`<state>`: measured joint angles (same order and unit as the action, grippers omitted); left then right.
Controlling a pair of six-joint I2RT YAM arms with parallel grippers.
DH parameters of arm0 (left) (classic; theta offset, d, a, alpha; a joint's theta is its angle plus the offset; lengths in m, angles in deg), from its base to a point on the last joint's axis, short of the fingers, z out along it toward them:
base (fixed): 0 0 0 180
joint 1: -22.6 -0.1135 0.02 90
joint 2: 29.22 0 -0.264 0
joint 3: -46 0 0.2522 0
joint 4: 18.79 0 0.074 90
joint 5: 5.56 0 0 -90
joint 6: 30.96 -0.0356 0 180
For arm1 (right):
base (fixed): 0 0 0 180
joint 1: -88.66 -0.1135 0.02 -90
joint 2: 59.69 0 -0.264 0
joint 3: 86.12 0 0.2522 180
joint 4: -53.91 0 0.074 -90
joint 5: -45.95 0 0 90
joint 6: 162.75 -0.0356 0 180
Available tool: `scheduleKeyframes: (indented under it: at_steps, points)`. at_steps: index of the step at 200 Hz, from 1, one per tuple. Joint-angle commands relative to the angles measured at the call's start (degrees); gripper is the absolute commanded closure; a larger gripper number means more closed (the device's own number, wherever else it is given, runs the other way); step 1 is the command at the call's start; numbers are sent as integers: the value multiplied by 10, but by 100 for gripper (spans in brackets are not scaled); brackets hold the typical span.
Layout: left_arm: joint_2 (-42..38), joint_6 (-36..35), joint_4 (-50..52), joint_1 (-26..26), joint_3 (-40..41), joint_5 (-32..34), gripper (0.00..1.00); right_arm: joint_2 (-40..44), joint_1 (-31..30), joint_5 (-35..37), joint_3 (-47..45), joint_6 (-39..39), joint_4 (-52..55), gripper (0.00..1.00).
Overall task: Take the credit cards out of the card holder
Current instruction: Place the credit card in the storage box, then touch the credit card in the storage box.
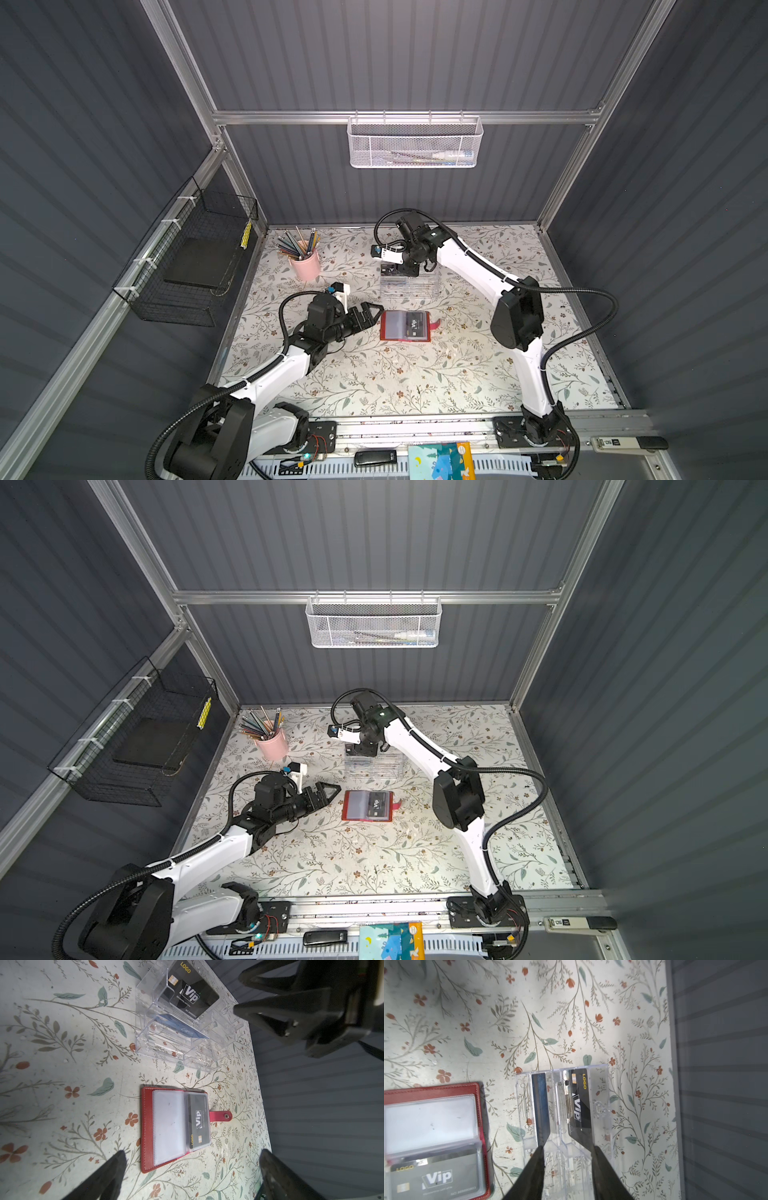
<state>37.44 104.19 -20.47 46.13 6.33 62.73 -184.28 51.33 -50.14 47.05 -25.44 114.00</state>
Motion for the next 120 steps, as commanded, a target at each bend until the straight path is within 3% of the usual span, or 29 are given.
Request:
scheduleKeyframes:
  at_steps: [1, 8, 15, 18, 57, 86, 120]
  points:
    - [-20, -8, 23, -4, -11, -4, 0, 55, 3, -29, -46, -53, -49, 41]
    - [-25, -8, 29, -4, -13, -4, 0, 75, 5, -34, -69, -69, -72, 29]
    - [-32, -9, 35, -4, -15, -4, 0, 95, 7, -39, -90, -86, -96, 6]
    - [-35, -9, 38, -4, -15, -3, 0, 104, 8, -40, -101, -93, -105, 2]
    - [-56, -5, 52, -4, -16, -7, 0, 182, 18, -18, -190, -198, -178, 1]
    - [-42, 4, 41, -4, -33, -21, 0, 237, 40, 66, -273, -333, -254, 1]
    - [21, 25, 9, -1, -70, -21, 0, 316, 76, 44, -386, -463, -293, 1]
